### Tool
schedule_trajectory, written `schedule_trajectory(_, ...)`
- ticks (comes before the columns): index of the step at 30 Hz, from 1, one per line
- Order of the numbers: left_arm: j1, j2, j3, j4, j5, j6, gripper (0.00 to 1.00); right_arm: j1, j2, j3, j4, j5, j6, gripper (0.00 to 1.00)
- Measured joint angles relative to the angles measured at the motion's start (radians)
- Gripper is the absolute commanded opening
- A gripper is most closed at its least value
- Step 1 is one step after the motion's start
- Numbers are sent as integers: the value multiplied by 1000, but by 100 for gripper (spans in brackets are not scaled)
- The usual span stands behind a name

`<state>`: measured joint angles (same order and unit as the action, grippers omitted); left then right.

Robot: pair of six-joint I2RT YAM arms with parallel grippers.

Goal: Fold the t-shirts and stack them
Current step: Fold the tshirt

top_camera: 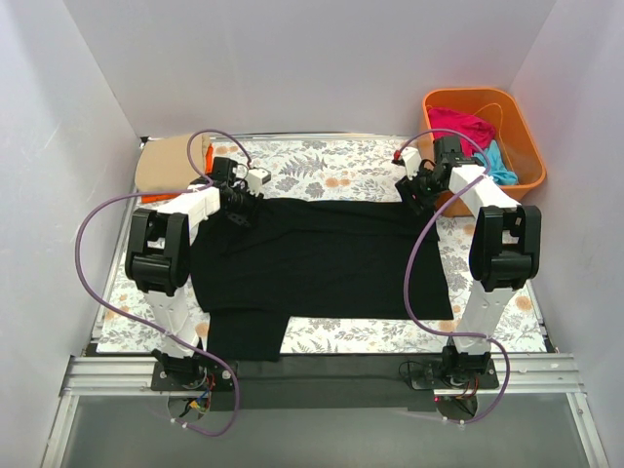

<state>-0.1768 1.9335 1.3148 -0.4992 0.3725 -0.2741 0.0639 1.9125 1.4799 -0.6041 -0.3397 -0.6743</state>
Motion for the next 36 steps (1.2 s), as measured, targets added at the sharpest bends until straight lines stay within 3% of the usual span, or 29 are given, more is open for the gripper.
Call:
schedule_trajectory(9, -1, -3, -1, -2, -97, 2, 30, 0, 0, 4, -1, 0, 10, 54)
schedule_trajectory(14, 1, -3, -14, -8, -127, 10, 36, 0, 0, 4, -2, -1, 10, 56)
schedule_trajectory(15, 2, -3, -15, -16, -129, 13, 34, 0, 0, 4, -2, -1, 10, 56)
schedule_trajectory(16, 2, -3, -15, -21, -129, 15, 23, 0, 0, 5, -3, -2, 10, 56)
schedule_trajectory(20, 3, -5, -14, -56, -105, 29, 0, 0, 2, 22, -26, -11, 14, 56)
schedule_trajectory(36, -6, -247, -37, -273, 108, 103, 0, 17, 9, 88, -53, -57, 29, 56)
